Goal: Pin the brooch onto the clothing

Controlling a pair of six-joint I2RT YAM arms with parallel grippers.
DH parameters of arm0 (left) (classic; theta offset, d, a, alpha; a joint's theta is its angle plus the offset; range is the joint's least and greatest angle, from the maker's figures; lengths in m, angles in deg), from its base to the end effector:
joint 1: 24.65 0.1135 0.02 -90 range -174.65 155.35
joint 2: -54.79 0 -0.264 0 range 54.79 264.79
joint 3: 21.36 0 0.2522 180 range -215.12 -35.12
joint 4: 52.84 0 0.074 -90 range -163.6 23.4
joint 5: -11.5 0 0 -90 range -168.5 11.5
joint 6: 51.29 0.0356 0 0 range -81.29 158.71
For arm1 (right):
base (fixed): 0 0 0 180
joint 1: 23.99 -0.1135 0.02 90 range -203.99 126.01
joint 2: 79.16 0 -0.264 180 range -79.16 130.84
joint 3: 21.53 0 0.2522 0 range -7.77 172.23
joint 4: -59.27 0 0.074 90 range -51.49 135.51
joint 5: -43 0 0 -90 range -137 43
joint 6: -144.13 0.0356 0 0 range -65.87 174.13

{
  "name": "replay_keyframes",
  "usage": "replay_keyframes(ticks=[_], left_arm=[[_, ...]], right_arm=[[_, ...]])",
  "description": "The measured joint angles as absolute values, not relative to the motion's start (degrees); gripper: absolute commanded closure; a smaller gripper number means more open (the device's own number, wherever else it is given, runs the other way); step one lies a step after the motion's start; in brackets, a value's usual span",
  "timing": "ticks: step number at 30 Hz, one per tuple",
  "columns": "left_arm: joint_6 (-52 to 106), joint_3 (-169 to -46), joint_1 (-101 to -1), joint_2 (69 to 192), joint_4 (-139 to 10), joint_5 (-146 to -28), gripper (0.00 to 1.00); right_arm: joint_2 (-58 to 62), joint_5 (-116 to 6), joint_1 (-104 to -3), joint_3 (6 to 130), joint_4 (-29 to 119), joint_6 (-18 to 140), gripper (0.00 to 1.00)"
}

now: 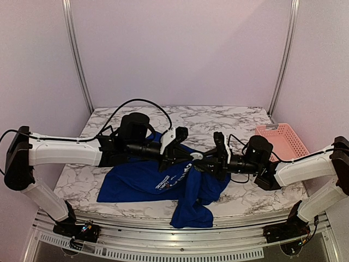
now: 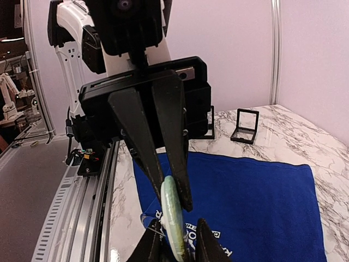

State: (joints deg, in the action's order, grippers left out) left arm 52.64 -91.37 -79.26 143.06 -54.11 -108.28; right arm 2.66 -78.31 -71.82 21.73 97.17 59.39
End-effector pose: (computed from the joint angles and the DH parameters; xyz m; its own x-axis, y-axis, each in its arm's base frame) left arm 0.1885 -0.2959 0.2633 0.0477 0.2937 -0.9547 0.9965 0.0519 0.0657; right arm 0.1770 0.2229 0.2164 -0.0977 0.0088 -0.9952 -0.9772 0.1884 0.0976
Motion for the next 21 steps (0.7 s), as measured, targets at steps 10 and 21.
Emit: replay_keyframes(ticks=[10, 21], left_arm=[[53.58, -91.09, -79.52, 142.76, -53.83, -107.71, 1.00], [59.77, -90.23, -81.59, 141.47, -54.37, -104.23, 1.00]], right_arm=[[2.66, -79.29, -71.43, 21.79, 97.02, 60.18, 0.95], [2.79, -83.16, -70.38, 21.97, 96.93, 61.75, 0.97]])
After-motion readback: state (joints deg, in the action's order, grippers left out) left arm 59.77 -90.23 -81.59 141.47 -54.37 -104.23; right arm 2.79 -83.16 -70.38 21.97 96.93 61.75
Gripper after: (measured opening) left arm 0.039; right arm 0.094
